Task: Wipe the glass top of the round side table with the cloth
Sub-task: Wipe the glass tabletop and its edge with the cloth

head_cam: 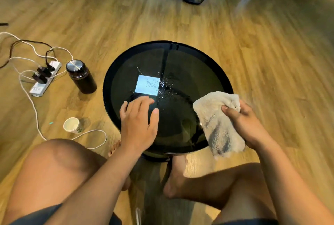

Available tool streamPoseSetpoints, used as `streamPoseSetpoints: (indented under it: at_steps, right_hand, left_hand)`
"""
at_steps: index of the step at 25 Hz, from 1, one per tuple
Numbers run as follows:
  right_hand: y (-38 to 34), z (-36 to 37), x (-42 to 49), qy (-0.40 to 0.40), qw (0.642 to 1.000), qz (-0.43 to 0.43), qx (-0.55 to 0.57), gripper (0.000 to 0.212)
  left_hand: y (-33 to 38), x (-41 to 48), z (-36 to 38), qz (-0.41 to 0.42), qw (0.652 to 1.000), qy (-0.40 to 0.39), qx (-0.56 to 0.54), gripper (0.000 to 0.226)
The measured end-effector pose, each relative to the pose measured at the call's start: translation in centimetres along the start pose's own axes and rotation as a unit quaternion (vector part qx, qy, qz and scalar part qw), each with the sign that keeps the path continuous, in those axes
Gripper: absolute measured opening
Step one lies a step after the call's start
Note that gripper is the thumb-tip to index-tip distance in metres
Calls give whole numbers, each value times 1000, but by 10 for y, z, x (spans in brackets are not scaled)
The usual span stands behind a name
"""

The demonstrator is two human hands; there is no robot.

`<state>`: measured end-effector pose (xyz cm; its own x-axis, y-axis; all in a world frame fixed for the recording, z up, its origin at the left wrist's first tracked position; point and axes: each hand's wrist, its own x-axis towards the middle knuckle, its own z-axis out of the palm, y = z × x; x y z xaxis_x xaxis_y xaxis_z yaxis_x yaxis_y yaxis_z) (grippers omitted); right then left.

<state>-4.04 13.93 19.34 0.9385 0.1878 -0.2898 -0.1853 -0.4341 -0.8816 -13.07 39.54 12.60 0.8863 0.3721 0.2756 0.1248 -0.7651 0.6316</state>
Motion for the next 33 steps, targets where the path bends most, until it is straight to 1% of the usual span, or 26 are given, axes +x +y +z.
streamPoseSetpoints:
  at_steps: [1,2,3,4,5,6,7,8,10,11,12,14,16,18,21,23,27,30,33]
  right_hand:
    - [6,6,6,-15,999,0,-48,19]
    - [13,12,14,-24,992,-4,-122,24]
    - [21,19,22,-31,976,2,-218,34]
    - [28,26,27,-22,949,16,-314,44]
    - [38,35,29,7,919,24,-394,57]
    - [47,48,26,34,894,19,-447,64]
    - [56,63,17,40,872,-1,-488,66]
    - [64,80,5,29,857,-26,-515,67]
    - [80,101,-8,12,846,-60,-529,67]
    - [83,102,-4,8,850,-59,-524,66]
    - [83,97,7,3,854,-51,-518,67]
    - [83,80,34,10,849,-49,-527,67]
    - [82,66,64,31,841,-61,-536,58]
    - [80,53,97,40,848,-59,-526,52]
    - [71,35,142,47,855,-36,-515,52]
    - [66,29,157,53,860,-33,-507,52]
    - [72,40,130,77,868,-43,-489,50]
    - [81,62,85,70,872,-67,-479,48]
    - [84,82,37,65,878,-103,-462,52]
  left_hand:
    - [-8,-1,8,18,999,-19,36,37]
    - [-15,-1,15,33,996,-38,69,40]
    - [-21,-1,20,48,992,-57,97,42]
    - [-26,1,24,65,988,-75,120,44]
    - [-29,2,27,83,983,-90,139,47]
    - [-32,2,30,97,978,-106,153,50]
    - [-34,1,32,106,974,-117,163,53]
    - [-35,0,34,108,971,-125,172,57]
    - [-37,-1,38,100,968,-133,186,61]
    - [-37,-1,39,100,967,-133,193,62]
    - [-38,-1,40,105,966,-134,197,63]
    - [-37,-1,39,114,964,-135,196,63]
    - [-38,-1,38,111,967,-132,185,63]
    - [-38,-1,37,111,970,-125,178,64]
    - [-39,-2,36,118,971,-116,171,63]
    - [-39,-1,36,120,973,-109,165,63]
    - [-38,-2,34,116,973,-107,168,62]
    - [-37,-2,34,115,973,-108,167,62]
    - [-37,-2,34,121,972,-108,169,62]
